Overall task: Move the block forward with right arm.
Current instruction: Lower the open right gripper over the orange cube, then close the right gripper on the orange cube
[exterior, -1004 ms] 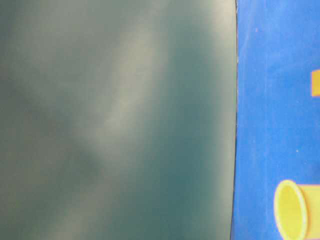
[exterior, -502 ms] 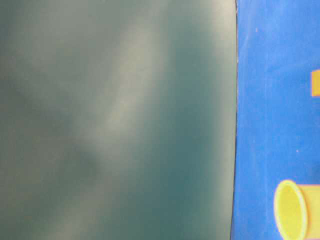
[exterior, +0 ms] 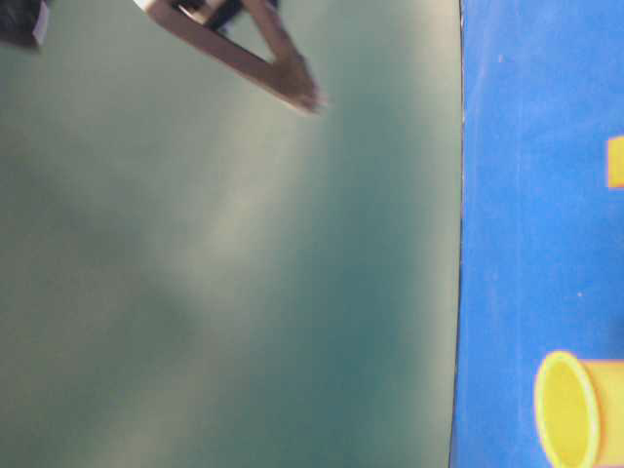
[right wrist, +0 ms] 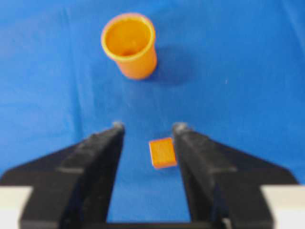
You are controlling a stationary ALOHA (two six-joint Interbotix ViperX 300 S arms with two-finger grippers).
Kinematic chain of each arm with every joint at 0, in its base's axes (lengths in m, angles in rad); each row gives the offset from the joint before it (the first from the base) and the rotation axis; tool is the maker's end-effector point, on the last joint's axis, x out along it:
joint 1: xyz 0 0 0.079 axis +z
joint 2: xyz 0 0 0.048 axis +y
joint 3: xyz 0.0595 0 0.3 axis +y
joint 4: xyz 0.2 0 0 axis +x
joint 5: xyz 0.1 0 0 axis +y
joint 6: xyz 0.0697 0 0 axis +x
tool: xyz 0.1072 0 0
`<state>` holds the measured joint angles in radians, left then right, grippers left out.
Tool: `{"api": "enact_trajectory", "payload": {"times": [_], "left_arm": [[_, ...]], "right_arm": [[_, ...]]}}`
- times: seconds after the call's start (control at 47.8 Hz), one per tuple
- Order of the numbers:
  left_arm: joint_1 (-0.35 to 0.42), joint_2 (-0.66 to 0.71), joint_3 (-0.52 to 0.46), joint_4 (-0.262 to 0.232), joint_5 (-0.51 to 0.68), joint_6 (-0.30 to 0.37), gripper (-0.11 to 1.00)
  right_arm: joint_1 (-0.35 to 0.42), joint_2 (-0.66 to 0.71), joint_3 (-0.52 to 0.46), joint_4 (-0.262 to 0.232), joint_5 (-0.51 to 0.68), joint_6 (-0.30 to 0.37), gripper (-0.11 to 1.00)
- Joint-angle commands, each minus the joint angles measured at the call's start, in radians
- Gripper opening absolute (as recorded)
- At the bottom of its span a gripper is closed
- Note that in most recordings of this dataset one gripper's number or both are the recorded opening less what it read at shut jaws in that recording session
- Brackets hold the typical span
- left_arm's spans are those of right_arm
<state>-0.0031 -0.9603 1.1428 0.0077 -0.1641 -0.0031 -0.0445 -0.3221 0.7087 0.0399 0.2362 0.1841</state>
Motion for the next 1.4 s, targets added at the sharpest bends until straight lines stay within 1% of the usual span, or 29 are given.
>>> {"api": "enact_trajectory", "payload": {"times": [0.0,0.188,0.356,0.732,1.067,1.213,1.381], "left_arm": [[0.002,0.008,-0.029,0.002,-0.005,-0.002,0.00],[0.002,0.008,-0.029,0.002,-0.005,-0.002,0.01],[0.002,0.008,-0.031,0.002,-0.005,-0.002,0.01],[0.002,0.008,-0.034,0.002,-0.005,0.000,0.01],[0.002,0.008,-0.034,0.002,-0.005,0.002,0.00],[0.002,0.008,-0.034,0.002,-0.005,0.002,0.01],[0.002,0.008,-0.034,0.002,-0.005,0.006,0.01]], "right_arm": [[-0.003,0.044,-0.071,-0.009,0.057,-0.009,0.55],[-0.003,0.172,-0.172,-0.074,0.213,-0.014,0.52],[-0.002,0.244,-0.230,-0.126,0.285,-0.014,0.54],[0.005,0.331,-0.236,-0.127,0.285,-0.014,0.63],[0.023,0.414,-0.238,-0.124,0.224,-0.011,0.64],[0.043,0.448,-0.244,-0.121,0.201,-0.011,0.64],[0.057,0.468,-0.247,-0.121,0.192,-0.005,0.64]]}}
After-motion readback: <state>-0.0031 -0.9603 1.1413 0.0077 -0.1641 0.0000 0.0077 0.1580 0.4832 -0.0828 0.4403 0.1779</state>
